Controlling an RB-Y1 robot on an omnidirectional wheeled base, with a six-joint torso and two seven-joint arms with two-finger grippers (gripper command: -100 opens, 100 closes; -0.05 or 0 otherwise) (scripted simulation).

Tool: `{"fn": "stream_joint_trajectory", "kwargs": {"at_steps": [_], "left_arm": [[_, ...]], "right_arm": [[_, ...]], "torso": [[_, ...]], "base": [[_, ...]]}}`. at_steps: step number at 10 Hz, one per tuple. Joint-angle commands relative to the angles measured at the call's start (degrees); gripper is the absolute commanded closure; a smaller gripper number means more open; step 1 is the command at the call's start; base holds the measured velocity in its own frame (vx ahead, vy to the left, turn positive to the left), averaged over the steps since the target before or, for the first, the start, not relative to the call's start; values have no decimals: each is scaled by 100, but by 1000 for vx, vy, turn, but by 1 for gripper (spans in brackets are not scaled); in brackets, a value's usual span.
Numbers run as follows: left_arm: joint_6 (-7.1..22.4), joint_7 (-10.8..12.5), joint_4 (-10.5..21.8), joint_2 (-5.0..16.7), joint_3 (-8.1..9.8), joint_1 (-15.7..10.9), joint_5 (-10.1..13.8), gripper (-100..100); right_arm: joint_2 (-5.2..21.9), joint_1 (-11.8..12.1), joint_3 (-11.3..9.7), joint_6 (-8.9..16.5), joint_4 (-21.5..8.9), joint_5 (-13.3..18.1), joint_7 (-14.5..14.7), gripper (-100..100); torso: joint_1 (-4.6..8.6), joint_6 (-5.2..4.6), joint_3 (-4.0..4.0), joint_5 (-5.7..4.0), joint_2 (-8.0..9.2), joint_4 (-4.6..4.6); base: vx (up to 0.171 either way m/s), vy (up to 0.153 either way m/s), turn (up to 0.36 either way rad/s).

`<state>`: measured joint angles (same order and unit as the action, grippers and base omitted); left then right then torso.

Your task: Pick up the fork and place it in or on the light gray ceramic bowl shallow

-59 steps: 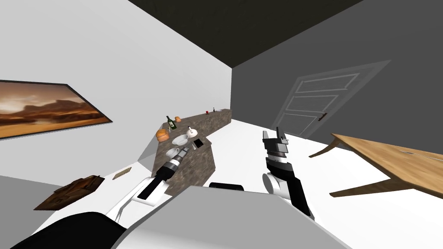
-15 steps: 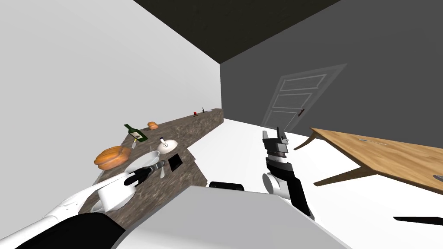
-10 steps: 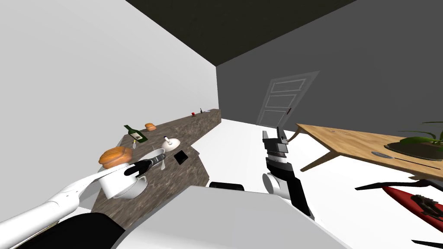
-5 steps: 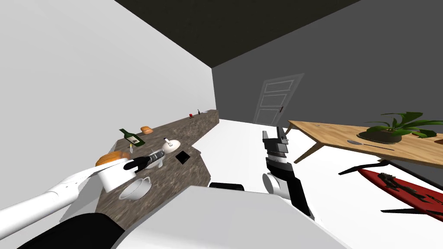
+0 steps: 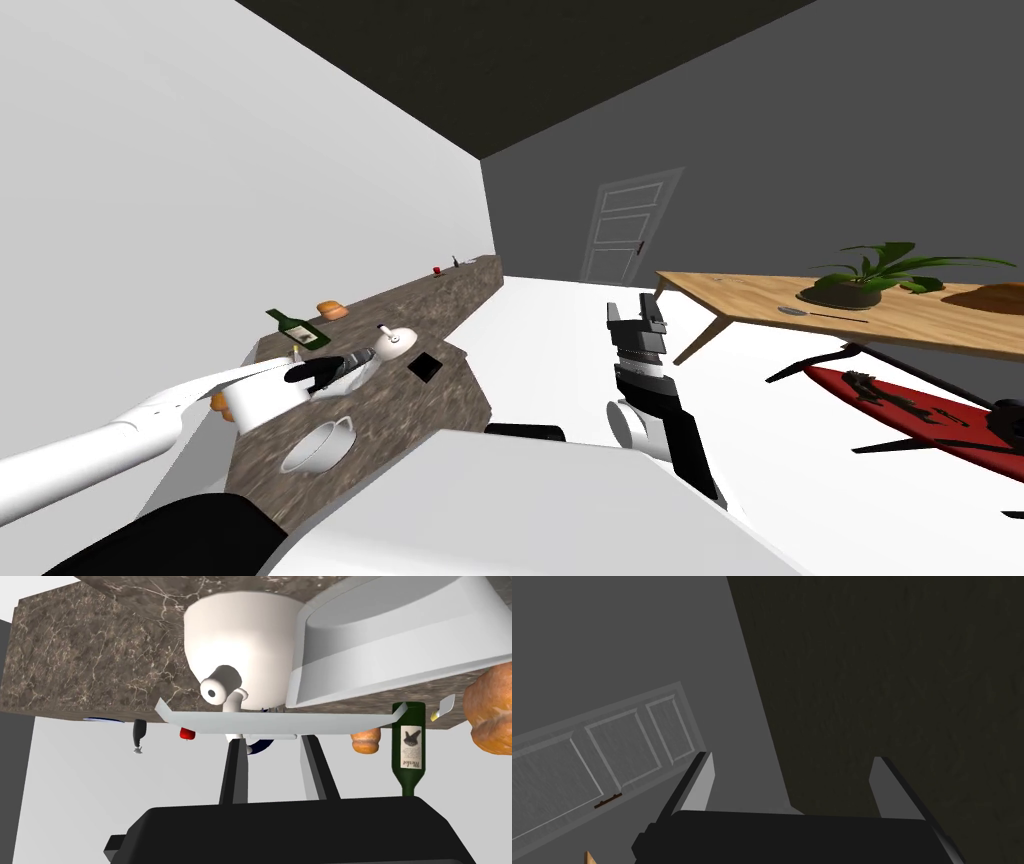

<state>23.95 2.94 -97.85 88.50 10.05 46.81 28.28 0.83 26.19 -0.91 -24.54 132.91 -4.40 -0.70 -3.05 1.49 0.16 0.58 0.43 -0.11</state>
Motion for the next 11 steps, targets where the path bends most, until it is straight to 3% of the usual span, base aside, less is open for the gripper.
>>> {"fn": "stream_joint_trajectory", "kwargs": {"at_steps": [1,8,9,10,11], "left_arm": [[62,33,83,146,36,126,161,100],[267,96,355,942,-184,416,878,100],[242,100,368,885,-241,292,827,100],[247,98,373,899,-255,289,835,-100],[246,98,372,898,-252,289,834,-100]], "right_arm": [[0,0,0,0,0,0,0,0],[0,1,0,0,0,0,0,0],[0,1,0,0,0,0,0,0],[0,1,0,0,0,0,0,0],[0,1,0,0,0,0,0,0]], "torso": [[0,0,0,0,0,0],[-99,51,-25,31,-33,-19],[-104,52,-29,32,-39,-21],[-98,54,-25,33,-33,-19],[-92,55,-21,31,-25,-17]], "base": [[-23,79,-49],[24,53,-26],[26,23,-5],[0,0,0],[0,0,0]]}}
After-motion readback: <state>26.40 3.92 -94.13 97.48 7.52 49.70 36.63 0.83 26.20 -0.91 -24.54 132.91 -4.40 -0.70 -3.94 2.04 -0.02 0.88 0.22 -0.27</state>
